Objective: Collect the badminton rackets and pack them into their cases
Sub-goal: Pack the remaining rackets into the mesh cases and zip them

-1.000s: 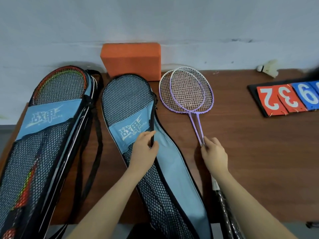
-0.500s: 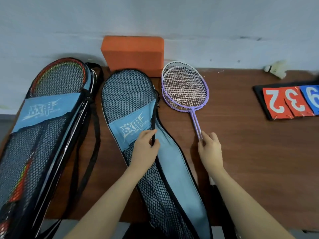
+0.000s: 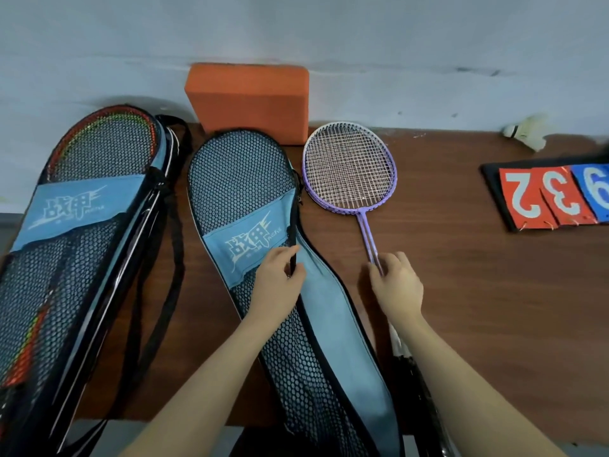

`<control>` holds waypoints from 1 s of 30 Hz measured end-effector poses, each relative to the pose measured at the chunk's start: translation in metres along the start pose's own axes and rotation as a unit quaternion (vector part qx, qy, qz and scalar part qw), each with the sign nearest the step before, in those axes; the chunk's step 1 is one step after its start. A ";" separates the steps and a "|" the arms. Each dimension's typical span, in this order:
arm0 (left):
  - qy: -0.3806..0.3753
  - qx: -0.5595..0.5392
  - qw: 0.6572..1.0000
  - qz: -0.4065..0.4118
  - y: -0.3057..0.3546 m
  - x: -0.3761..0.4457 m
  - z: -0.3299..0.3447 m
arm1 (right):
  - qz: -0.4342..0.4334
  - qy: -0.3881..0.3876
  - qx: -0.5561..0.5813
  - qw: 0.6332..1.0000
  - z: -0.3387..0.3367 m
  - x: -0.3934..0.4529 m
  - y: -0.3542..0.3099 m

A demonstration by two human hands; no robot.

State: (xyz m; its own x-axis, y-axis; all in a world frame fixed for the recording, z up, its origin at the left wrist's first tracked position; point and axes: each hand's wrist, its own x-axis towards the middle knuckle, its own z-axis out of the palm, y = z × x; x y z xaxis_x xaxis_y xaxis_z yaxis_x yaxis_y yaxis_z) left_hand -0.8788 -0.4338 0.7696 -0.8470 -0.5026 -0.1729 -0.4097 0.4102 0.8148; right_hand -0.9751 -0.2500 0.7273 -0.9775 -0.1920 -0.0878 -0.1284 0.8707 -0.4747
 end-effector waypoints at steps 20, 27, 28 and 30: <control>-0.005 0.022 0.999 0.022 0.007 0.003 0.010 | -0.055 -0.026 0.120 0.991 -0.006 0.013 0.018; -0.006 0.022 0.999 0.027 0.009 -0.001 0.006 | -0.036 -0.032 0.215 0.976 -0.009 -0.010 0.025; -0.006 0.019 0.999 0.025 0.007 -0.002 0.002 | -0.046 -0.015 0.213 0.976 -0.011 -0.013 0.025; -0.001 0.009 1.000 0.021 0.006 -0.002 -0.004 | -0.069 0.024 0.208 0.975 -0.018 -0.018 0.023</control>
State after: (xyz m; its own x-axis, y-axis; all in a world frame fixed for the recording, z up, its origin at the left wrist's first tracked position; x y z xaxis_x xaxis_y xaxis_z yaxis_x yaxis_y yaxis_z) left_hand -0.8779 -0.4337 0.7769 -0.8642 -0.4831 -0.1404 -0.3800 0.4439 0.8115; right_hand -0.9633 -0.2183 0.7337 -0.9635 -0.2649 0.0391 -0.1909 0.5772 -0.7940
